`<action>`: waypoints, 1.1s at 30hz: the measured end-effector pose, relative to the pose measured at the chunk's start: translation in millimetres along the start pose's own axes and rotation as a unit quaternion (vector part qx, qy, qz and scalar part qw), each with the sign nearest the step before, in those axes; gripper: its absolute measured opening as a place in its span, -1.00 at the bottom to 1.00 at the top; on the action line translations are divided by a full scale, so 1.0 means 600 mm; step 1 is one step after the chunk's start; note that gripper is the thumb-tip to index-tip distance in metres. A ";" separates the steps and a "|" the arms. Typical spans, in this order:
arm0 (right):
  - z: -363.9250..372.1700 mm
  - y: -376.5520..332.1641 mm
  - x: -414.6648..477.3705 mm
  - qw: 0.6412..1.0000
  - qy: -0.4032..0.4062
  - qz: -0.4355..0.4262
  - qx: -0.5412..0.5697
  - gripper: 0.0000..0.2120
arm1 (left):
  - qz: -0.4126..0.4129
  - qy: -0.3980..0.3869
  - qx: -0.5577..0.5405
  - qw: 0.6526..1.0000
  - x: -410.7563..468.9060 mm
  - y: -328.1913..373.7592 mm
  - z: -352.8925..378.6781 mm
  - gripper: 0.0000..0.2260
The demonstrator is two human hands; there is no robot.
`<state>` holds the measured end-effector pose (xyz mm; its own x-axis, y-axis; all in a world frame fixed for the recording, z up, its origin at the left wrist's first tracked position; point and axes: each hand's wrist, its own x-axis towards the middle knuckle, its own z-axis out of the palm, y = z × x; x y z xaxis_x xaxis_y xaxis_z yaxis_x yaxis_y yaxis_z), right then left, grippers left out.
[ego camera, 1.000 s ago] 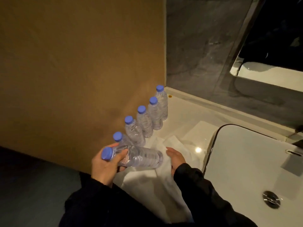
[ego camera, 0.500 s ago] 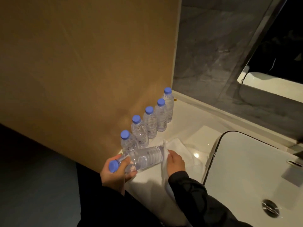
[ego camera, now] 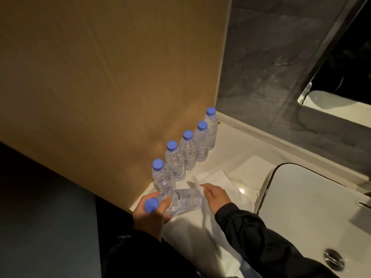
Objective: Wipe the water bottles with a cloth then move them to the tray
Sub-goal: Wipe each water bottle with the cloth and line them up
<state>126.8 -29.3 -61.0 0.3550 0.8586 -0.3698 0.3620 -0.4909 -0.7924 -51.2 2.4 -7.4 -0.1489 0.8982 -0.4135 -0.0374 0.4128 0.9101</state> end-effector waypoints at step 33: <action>-0.006 -0.011 0.057 0.960 0.086 -0.035 -0.263 -0.49 | 0.154 -0.064 0.130 0.977 0.006 0.052 -0.099 -0.69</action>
<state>139.7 2.8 -66.7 0.4348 0.8776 -0.2020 0.7593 -0.4779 -0.4416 -111.4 9.7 21.4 0.0131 0.9907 -0.1355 0.2452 0.1282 0.9610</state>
